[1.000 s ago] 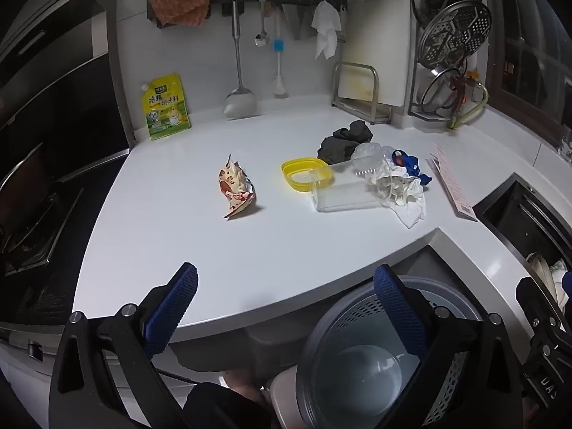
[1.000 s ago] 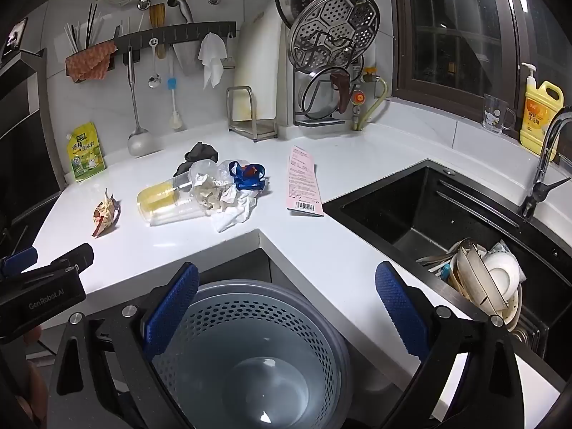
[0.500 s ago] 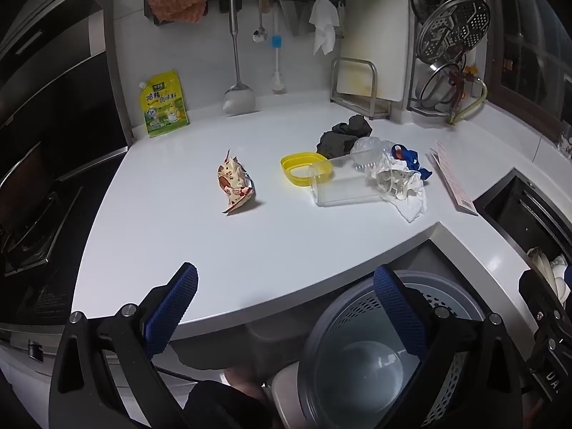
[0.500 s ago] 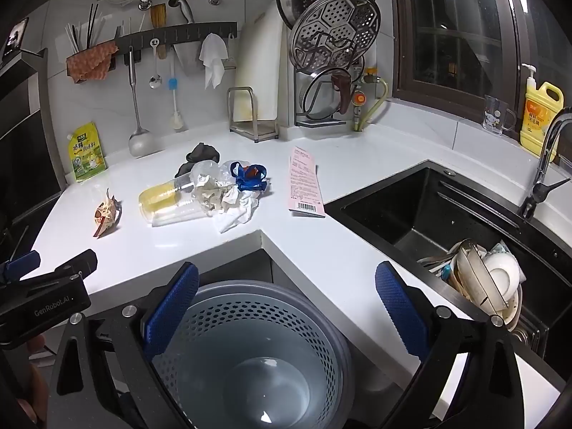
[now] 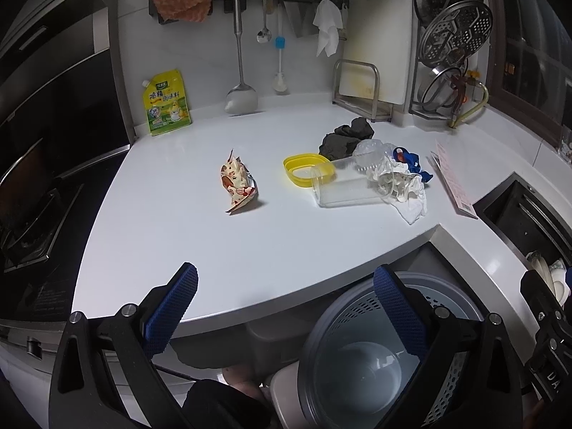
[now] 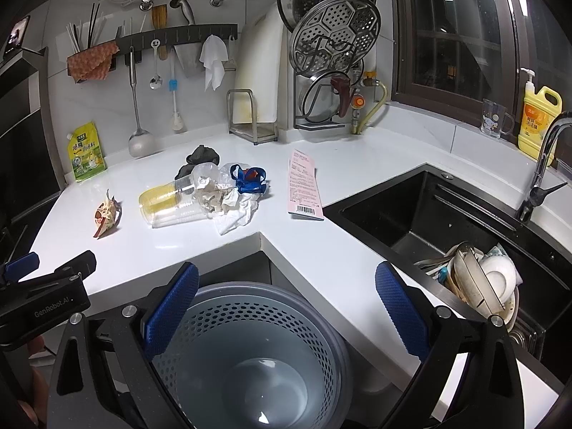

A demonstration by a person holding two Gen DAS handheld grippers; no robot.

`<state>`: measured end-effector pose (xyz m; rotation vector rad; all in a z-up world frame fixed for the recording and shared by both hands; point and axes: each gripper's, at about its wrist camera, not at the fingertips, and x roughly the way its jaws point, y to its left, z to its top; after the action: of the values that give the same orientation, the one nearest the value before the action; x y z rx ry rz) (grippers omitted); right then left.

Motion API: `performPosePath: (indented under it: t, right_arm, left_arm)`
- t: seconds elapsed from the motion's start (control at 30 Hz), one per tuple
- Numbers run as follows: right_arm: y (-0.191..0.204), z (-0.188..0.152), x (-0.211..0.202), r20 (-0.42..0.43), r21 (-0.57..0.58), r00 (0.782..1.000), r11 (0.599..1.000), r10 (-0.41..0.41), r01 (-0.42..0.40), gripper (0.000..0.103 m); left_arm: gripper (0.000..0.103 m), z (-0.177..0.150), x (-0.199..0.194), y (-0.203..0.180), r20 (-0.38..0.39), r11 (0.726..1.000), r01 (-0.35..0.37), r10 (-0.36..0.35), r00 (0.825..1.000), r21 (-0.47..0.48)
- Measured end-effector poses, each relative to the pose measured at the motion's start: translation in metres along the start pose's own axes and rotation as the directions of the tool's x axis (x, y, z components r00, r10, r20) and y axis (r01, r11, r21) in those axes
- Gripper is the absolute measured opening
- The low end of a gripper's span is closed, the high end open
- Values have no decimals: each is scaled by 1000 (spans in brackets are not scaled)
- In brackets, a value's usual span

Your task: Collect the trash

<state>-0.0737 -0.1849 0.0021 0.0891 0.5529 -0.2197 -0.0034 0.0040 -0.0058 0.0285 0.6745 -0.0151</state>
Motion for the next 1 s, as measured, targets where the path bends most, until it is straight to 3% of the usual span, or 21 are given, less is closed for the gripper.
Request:
performPosePath:
  t: [1.0]
  right_arm:
    - [2,2,-2,7,-8,1000,1000,1,-1,94]
  left_arm:
    - [97,6,-10,6,13,1000,5,-5,1000,-7]
